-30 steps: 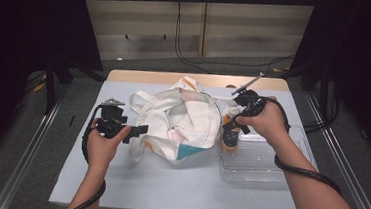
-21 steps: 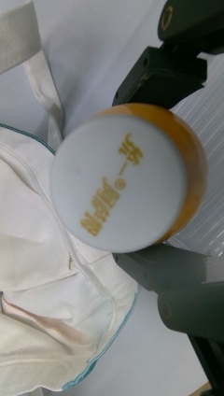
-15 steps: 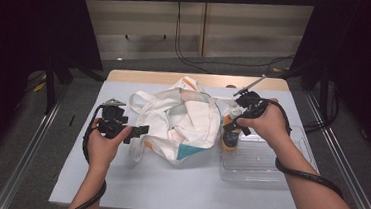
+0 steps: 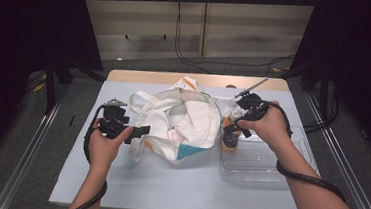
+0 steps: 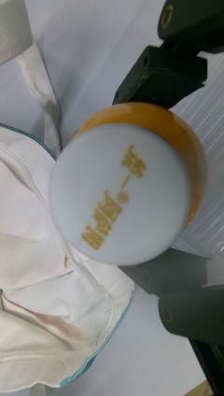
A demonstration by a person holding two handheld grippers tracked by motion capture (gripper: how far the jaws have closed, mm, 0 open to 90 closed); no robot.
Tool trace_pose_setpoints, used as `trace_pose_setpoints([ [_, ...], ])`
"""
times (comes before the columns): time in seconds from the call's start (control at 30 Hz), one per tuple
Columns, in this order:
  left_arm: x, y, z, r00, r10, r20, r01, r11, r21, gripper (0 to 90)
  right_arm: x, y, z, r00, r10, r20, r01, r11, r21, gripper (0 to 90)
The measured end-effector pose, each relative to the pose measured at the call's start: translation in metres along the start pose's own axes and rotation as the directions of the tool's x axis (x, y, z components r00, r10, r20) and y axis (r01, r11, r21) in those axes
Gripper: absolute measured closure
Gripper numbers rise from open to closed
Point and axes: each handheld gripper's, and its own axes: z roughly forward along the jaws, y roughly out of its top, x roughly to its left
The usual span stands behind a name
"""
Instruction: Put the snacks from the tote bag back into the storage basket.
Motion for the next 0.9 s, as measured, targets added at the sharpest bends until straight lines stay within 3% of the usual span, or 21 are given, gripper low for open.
trace_pose_setpoints([
  [0.33, -0.001, 0.000, 0.002, 1.0000, 0.001, 0.004, -0.001, 1.0000, 0.005, 3.9, -0.005, -0.009, -0.003, 0.9999, 0.012, 0.000, -0.012, 1.000, -0.002, 17.9],
  [0.9, 0.000, 0.000, 0.001, 1.0000, 0.003, 0.005, -0.003, 1.0000, -0.001, 4.0, -0.008, -0.020, -0.011, 1.0000, 0.000, -0.005, 0.000, 0.999, -0.033, 17.0],
])
